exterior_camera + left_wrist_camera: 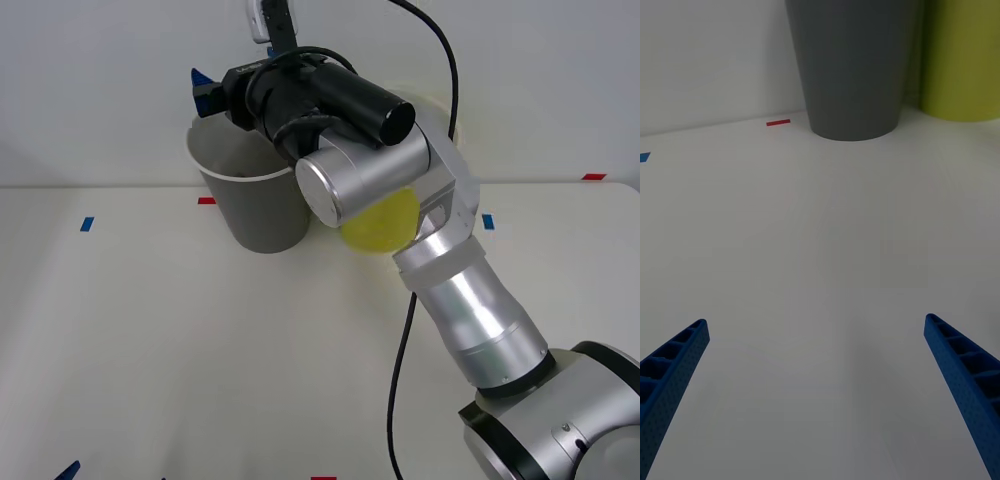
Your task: Put cans in the gray bin and PET bottles in the light green bin.
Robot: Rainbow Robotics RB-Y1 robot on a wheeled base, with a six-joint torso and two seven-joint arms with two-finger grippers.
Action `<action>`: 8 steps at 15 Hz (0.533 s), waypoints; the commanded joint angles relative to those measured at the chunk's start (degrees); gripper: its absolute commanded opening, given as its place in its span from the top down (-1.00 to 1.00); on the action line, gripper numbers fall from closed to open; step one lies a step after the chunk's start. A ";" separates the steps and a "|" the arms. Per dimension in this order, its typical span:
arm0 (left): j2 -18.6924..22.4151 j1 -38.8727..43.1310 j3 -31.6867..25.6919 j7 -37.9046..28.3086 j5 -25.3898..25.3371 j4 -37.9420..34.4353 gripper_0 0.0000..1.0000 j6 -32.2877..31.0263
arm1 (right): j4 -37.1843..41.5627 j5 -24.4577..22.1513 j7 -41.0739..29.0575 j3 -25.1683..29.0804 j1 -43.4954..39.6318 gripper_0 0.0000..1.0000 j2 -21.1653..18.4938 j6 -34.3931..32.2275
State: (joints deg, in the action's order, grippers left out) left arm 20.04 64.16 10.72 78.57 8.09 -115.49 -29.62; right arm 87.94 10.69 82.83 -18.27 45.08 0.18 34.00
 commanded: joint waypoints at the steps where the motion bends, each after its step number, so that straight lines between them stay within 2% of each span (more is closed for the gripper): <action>1: 0.00 0.00 0.00 0.00 0.00 0.00 -1.00 0.00 | 10.76 -1.19 -0.21 -3.00 -9.31 -1.00 -2.47 -0.07; 6: 0.00 0.00 0.00 0.00 0.00 0.00 -1.00 0.00 | 24.91 -2.86 -0.48 -3.79 -22.32 -1.00 -5.54 -0.07; 8: 0.00 0.00 0.00 0.00 0.00 0.00 -1.00 0.00 | 31.42 -2.60 -0.74 -4.14 -28.73 -1.00 -8.09 -0.16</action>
State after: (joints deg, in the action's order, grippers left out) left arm 20.04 64.16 10.72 78.57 8.09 -115.49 -29.62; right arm 115.44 8.07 82.27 -22.13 20.07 -6.09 33.92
